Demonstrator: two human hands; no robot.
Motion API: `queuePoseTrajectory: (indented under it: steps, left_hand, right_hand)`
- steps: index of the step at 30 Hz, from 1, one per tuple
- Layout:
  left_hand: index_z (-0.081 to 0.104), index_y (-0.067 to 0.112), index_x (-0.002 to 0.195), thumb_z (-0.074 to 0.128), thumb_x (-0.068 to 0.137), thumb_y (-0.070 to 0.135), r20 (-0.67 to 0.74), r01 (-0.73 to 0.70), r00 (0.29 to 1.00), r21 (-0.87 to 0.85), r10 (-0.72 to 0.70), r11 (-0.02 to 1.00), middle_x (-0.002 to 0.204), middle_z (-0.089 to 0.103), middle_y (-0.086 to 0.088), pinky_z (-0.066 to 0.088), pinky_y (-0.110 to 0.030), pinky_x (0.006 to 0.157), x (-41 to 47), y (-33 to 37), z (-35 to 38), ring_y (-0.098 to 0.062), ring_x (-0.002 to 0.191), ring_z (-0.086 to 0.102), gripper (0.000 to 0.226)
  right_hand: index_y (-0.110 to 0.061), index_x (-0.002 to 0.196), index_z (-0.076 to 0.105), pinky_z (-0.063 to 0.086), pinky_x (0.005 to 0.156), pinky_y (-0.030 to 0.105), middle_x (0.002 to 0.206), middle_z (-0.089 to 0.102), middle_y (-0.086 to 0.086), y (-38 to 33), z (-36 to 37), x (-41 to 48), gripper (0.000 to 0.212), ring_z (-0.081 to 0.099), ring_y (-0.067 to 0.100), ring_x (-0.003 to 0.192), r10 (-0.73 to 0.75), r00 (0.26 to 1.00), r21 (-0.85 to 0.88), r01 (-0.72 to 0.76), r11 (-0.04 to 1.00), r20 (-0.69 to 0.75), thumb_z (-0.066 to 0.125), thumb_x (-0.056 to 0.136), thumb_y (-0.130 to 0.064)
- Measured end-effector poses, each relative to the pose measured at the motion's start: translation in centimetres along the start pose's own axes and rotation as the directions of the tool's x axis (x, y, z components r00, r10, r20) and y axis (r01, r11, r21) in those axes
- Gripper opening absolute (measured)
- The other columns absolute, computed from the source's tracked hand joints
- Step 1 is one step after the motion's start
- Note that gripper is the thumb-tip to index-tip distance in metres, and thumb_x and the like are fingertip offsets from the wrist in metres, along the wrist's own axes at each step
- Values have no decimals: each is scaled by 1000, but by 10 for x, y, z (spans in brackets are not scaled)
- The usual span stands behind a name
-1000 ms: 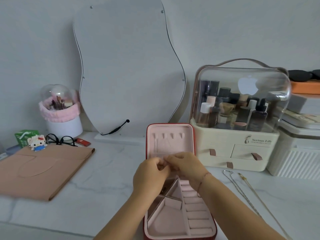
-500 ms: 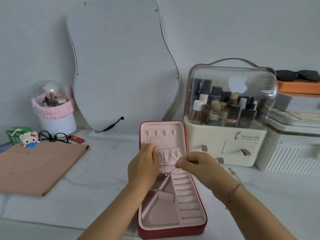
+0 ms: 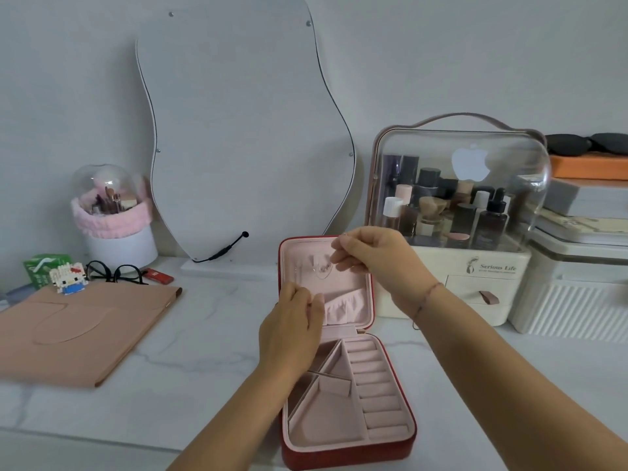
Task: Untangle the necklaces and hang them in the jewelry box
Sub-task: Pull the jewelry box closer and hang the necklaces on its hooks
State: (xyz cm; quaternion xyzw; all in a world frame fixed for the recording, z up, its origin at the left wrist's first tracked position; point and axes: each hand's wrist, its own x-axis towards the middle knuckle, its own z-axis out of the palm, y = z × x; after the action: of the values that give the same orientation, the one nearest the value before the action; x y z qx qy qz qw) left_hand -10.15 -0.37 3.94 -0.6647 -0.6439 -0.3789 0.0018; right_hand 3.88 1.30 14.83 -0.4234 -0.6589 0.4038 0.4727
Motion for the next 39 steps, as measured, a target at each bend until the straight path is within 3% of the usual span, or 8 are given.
queuePoseTrajectory:
  steps: [9, 13, 16, 21, 25, 30, 36, 39]
  left_hand:
    - [55, 15, 93, 33, 97, 42, -28, -27, 999, -5, 27, 1000, 101, 43, 5, 32, -28, 56, 0, -1, 1, -18, 75, 53, 35]
    - [54, 18, 89, 33, 97, 42, -36, -8, 999, -15, 8, 1000, 99, 40, 9, 30, -28, 57, 0, -3, 1, -14, 72, 49, 32]
    - [58, 20, 95, 33, 97, 40, -32, -35, 999, -22, 35, 999, 108, 44, 7, 32, -28, 60, 1, -5, 3, -15, 76, 52, 32]
    - [62, 15, 103, 36, 98, 34, -34, -36, 999, -43, 35, 998, 118, 47, 4, 35, -30, 65, 1, -5, 4, -20, 87, 56, 33]
    - [64, 13, 96, 38, 96, 38, -110, -63, 993, -128, 49, 990, 112, 50, 3, 37, -30, 64, 1, -5, 5, -18, 76, 53, 36]
    - [66, 14, 93, 44, 99, 23, -143, -59, 989, -157, 36, 986, 104, 48, 4, 40, -30, 65, 0, -10, 4, -19, 80, 56, 25]
    - [66, 12, 92, 41, 98, 25, -152, -90, 986, -147, 68, 985, 103, 49, 4, 38, -30, 63, 0, -9, 4, -18, 80, 55, 29]
    - [65, 12, 92, 43, 98, 23, -139, -97, 987, -150, 77, 984, 102, 49, 5, 41, -31, 64, 0, -6, 1, -18, 79, 55, 25]
  right_hand:
    - [-1, 98, 65, 50, 59, 16, 72, 66, 7, 38, 22, 2, 21, 62, 9, 57, 104, 987, -98, -92, 991, 121, 44, 96, -1]
    - [-8, 92, 69, 46, 56, 16, 68, 68, 3, 54, -7, -17, 22, 59, 7, 55, 37, 999, -115, -38, 993, -4, 48, 94, -1]
    - [-11, 82, 72, 42, 54, 13, 63, 66, 0, 73, -58, -32, 13, 55, 8, 55, 78, 984, -211, -111, 971, -159, 61, 88, -7]
    - [-12, 73, 74, 45, 87, 24, 73, 71, -6, 121, -130, -52, 10, 57, 11, 103, 181, 930, -513, -331, 792, -319, 72, 82, -16]
    - [-15, 70, 72, 50, 69, 26, 73, 69, -5, 135, -131, -59, 16, 62, 14, 72, 248, 924, -631, -380, 677, -290, 75, 80, -28]
    - [-21, 58, 66, 47, 63, 25, 66, 67, -5, 138, -123, -52, 23, 60, 14, 66, 274, 924, -675, -382, 631, -267, 73, 80, -23]
    - [-15, 59, 41, 30, 52, 28, 62, 49, 1, 139, -113, -37, 28, 48, 23, 64, 338, 896, -834, -407, 373, -287, 54, 84, -17]
    - [-12, 57, 37, 29, 53, 29, 58, 40, 2, 135, -115, -38, 34, 38, 21, 60, 349, 914, -809, -360, 465, -206, 50, 88, -16]
